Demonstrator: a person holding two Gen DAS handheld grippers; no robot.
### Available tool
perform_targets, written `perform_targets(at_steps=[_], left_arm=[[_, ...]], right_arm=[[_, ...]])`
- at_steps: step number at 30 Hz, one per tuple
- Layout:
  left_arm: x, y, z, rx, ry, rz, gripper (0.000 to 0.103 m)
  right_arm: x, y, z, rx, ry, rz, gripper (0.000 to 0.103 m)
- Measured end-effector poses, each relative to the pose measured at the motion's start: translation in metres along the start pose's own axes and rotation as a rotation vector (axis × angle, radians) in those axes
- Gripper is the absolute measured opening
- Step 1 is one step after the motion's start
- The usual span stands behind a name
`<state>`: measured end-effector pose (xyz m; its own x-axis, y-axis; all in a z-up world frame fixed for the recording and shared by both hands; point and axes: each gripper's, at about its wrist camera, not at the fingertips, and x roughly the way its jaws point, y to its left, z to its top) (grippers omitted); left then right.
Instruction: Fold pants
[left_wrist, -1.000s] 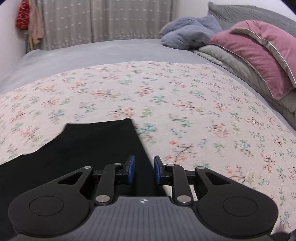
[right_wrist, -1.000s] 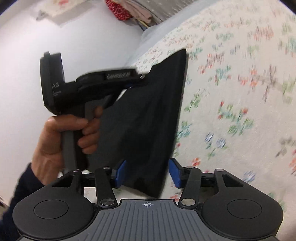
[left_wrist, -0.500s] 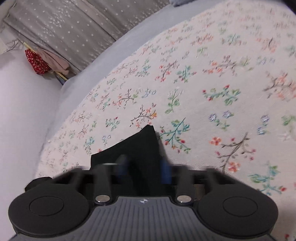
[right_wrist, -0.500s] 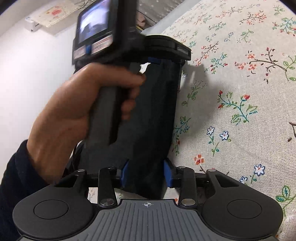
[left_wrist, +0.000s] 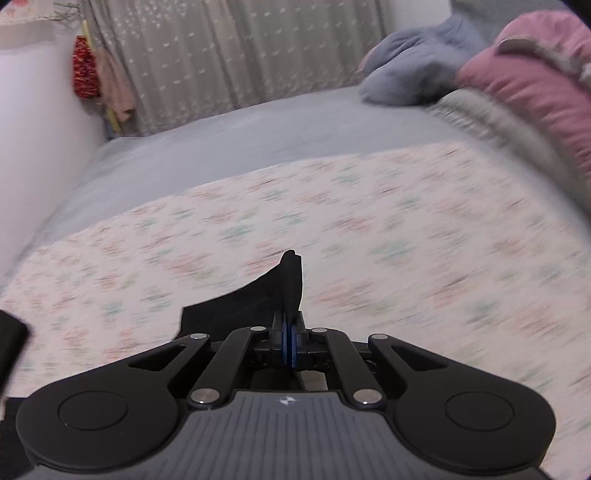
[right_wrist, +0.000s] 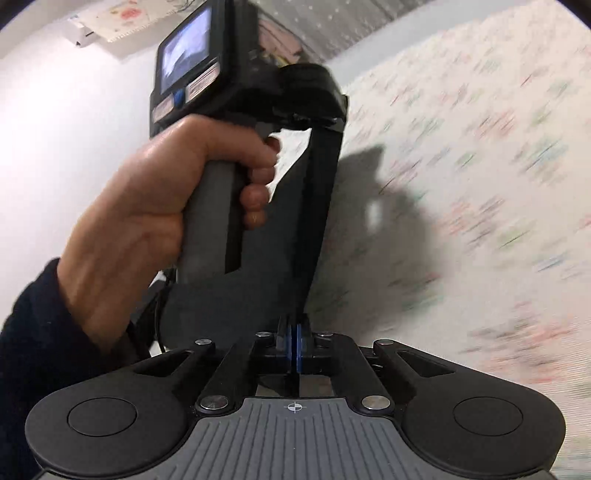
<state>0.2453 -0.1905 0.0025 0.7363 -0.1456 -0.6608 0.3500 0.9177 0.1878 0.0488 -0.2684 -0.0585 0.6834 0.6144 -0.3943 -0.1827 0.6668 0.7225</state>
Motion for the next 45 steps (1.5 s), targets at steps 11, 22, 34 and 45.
perform_targets(at_steps=[11,22,34,45], left_arm=[[0.022,-0.144,0.009,0.014,0.015,-0.158,0.016],[0.046,-0.137,0.008,-0.041,0.092,-0.187,0.017],[0.04,-0.137,0.008,-0.051,0.108,-0.229,0.048],[-0.003,-0.058,-0.001,-0.152,0.042,-0.296,0.065]], right_arm=[[-0.149,-0.092,0.006,0.05,-0.052,-0.244,0.003],[-0.148,-0.113,0.0,0.228,-0.06,-0.265,0.032],[-0.134,-0.103,-0.018,0.272,-0.057,-0.244,0.015],[-0.119,-0.093,-0.019,0.248,-0.048,-0.258,0.014]])
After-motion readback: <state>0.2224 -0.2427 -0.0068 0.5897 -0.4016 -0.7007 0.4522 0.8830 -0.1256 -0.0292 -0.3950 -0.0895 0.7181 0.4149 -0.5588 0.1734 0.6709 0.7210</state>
